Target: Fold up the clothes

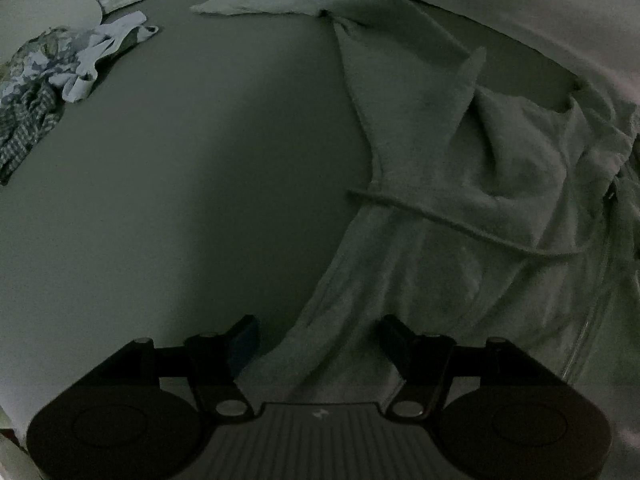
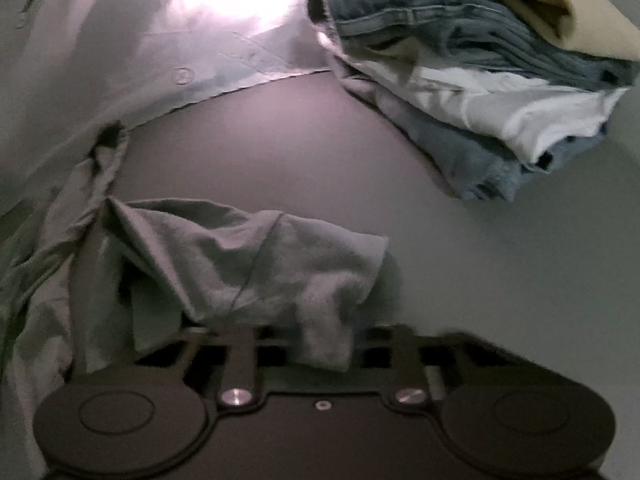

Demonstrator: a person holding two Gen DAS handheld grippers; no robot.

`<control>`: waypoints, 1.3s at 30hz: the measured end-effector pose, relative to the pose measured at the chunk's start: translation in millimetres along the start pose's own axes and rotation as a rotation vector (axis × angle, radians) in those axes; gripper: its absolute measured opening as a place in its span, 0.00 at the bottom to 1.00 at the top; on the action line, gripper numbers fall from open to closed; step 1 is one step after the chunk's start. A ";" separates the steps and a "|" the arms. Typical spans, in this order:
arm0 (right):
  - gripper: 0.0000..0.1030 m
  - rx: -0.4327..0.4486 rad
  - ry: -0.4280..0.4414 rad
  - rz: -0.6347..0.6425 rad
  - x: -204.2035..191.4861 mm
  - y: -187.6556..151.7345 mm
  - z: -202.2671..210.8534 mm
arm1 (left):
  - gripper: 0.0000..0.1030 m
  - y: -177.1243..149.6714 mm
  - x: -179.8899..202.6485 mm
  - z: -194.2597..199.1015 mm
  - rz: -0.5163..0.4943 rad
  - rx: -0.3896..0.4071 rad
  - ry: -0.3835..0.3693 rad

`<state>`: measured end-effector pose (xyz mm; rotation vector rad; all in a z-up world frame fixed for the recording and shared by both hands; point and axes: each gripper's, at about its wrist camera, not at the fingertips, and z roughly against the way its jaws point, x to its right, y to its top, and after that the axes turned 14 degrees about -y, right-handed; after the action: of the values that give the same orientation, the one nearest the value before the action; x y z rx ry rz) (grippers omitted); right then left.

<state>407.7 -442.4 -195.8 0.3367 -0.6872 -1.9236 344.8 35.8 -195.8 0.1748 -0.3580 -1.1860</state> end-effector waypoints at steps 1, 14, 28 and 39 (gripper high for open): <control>0.07 0.004 0.018 -0.019 4.9 -0.1 1.4 | 0.68 -0.1 -0.1 -0.1 0.008 0.001 -0.002; 0.06 0.192 -0.650 0.033 159.1 10.9 17.8 | 0.73 -6.4 -7.0 -0.7 0.043 0.026 -0.019; 0.45 0.112 -0.368 -0.261 154.5 -20.4 40.0 | 0.77 -18.3 -14.7 1.2 0.031 0.046 -0.038; 0.44 -0.027 -0.228 -0.330 124.0 3.5 1.2 | 0.78 -21.2 -17.5 1.7 0.030 0.053 -0.046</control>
<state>355.1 -554.2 -184.3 0.2252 -0.7916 -2.3085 319.9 44.3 -204.2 0.1882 -0.4315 -1.1531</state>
